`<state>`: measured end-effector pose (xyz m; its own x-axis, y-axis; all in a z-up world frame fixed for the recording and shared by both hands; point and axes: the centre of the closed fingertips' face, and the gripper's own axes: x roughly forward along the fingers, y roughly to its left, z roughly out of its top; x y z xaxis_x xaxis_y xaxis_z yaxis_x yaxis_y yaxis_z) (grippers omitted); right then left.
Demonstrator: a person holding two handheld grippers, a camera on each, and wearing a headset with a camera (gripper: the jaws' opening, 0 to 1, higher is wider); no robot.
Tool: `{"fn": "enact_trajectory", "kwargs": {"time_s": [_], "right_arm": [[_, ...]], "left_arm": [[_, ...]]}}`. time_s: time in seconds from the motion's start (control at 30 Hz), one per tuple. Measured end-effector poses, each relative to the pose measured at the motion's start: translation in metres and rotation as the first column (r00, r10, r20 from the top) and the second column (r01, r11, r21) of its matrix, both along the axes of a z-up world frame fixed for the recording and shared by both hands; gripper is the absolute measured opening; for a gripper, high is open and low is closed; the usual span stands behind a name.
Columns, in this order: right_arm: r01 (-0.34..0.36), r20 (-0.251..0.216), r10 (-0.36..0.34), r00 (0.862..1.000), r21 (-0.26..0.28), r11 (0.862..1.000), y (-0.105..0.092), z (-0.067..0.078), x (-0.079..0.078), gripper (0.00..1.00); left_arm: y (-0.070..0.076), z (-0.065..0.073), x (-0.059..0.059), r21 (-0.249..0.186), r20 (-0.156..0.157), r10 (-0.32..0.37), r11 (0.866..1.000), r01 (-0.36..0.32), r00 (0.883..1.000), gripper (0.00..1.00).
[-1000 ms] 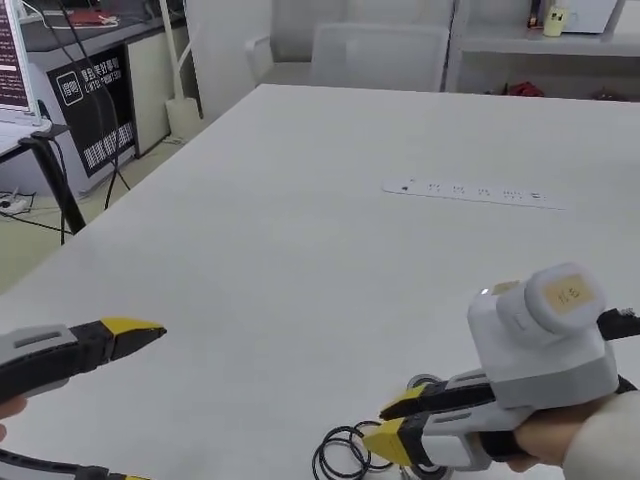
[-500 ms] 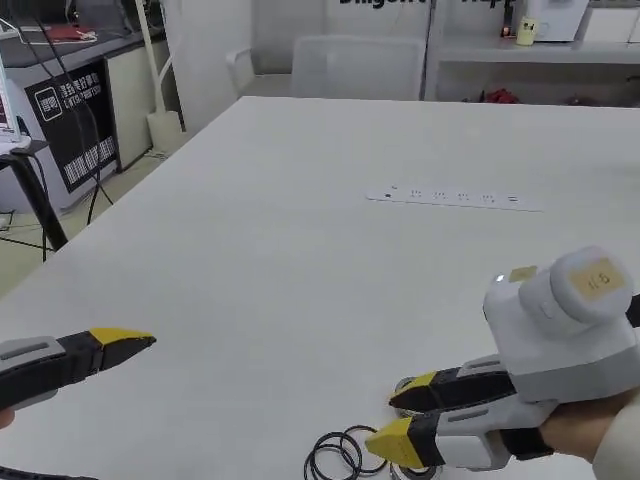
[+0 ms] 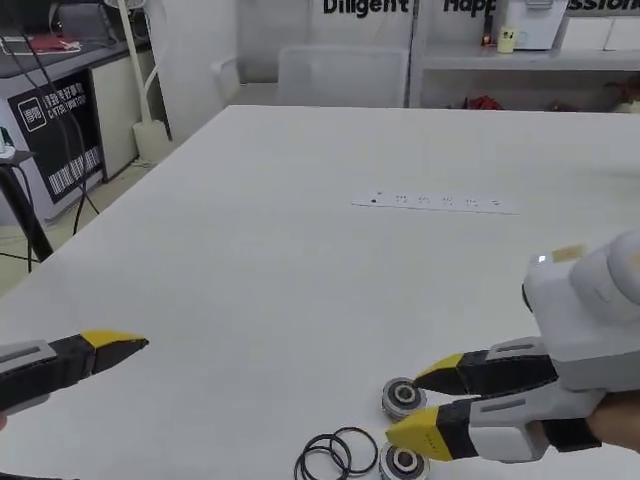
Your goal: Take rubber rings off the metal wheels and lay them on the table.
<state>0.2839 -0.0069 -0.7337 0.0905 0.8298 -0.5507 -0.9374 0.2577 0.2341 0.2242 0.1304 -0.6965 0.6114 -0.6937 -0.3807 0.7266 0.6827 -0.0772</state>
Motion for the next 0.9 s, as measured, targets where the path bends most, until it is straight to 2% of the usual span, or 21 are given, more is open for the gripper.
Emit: {"fn": "enact_trajectory", "kwargs": {"time_s": [0.77,0.9], "right_arm": [[0.081,0.058,-0.084,0.995,0.053,0.995,-0.015,0.024,0.007,0.46],[0.111,0.074,-0.116,0.990,0.072,0.991,-0.025,0.031,0.011,0.49]], "left_arm": [[0.004,0.002,0.000,-0.004,0.009,0.002,1.000,-0.002,1.000,0.99],[0.007,0.003,0.001,-0.005,0.015,0.004,1.000,-0.004,1.000,1.00]]}}
